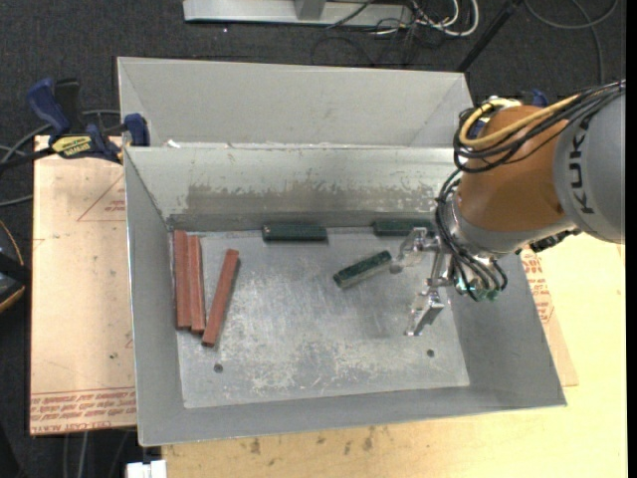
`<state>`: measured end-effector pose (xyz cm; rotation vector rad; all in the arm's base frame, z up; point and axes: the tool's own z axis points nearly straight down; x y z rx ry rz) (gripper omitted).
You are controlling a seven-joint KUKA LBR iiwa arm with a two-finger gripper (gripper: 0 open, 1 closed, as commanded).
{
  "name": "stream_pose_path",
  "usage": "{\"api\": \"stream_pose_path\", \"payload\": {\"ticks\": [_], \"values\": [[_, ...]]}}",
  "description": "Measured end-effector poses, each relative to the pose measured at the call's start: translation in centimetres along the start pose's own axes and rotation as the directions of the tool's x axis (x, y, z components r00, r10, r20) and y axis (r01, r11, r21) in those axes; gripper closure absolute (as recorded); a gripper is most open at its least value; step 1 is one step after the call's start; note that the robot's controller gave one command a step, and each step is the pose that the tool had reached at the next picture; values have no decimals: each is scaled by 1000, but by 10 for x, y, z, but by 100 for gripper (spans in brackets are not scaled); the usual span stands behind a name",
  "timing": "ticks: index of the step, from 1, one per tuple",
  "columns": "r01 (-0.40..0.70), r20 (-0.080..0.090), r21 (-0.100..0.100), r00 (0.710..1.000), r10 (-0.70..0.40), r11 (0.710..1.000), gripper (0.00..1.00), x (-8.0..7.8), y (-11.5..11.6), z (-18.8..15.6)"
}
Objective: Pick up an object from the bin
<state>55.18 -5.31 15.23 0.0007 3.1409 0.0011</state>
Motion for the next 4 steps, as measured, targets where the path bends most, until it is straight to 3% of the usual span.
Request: {"api": "stream_pose_path", "payload": {"ticks": [1,2,3,4], "values": [[-60,7,1,998,60,998,0,-29,6,19],[-23,15,-1,1000,23,1000,100,-93,14,74],[-23,15,-1,1000,23,1000,100,-93,14,74],[-3,4,0,1000,3,1000,100,-92,26,-64]]}}
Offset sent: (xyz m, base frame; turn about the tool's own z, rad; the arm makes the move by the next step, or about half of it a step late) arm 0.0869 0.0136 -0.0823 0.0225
